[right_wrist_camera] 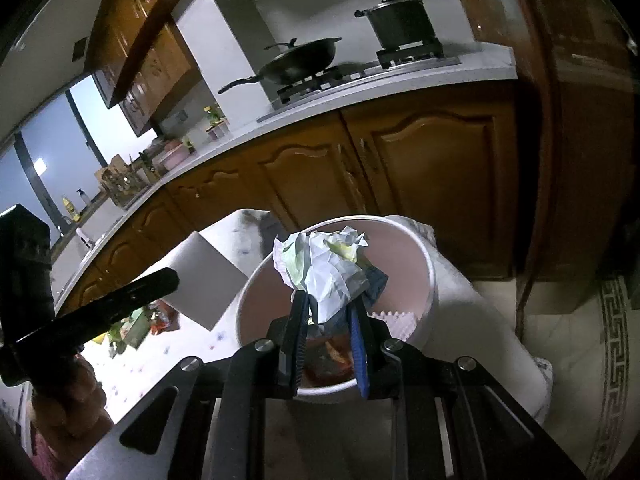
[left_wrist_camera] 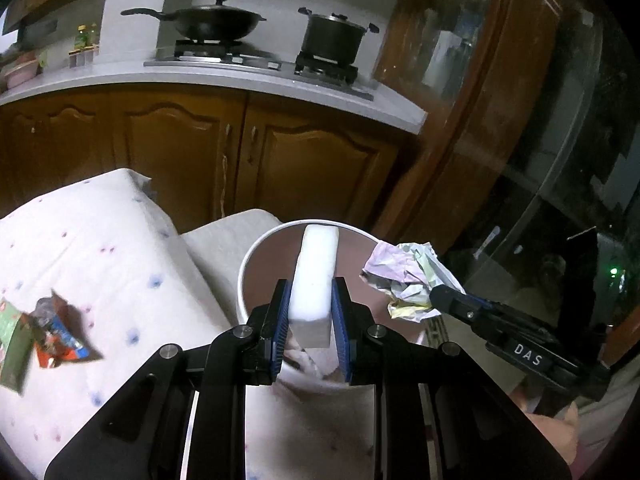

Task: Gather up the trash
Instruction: 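Carry the foam block and wrappers over the bin with both tools, then open both tools over the bin to drop foam block and wrappers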

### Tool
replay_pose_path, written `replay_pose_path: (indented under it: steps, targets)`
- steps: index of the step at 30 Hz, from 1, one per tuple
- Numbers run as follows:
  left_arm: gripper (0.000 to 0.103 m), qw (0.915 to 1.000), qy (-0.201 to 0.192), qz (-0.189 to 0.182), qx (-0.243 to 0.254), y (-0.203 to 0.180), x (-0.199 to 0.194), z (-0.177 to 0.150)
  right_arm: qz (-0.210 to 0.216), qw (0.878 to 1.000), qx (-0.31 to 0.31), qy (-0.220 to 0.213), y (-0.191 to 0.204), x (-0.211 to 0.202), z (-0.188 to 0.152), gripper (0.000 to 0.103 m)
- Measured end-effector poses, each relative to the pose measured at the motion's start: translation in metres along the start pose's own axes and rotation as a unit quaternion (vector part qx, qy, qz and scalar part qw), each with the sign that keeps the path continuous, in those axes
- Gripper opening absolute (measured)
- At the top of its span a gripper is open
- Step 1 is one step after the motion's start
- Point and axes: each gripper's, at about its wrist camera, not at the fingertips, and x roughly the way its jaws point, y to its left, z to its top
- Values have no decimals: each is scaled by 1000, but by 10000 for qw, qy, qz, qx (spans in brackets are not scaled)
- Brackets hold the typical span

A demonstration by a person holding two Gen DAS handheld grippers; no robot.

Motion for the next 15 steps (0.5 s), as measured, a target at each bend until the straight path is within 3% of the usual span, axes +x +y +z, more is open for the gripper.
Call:
replay_pose_path:
  steps: [6, 8, 11, 15]
  targets:
    - [22, 9998, 173, 83, 4, -1, 23, 7, -41, 10000, 13, 71, -3, 14, 10, 24]
    - [32, 9997, 220, 134, -39, 1, 28, 8, -1, 9999, 58, 121, -5, 19, 12, 26]
    - [44, 9995, 243, 112, -142, 5, 30, 8, 8, 9999, 97, 106, -7, 20, 13, 40]
    - [44, 9996, 207, 128, -122, 5, 27, 5, 5, 9999, 134, 96, -7, 19, 11, 41]
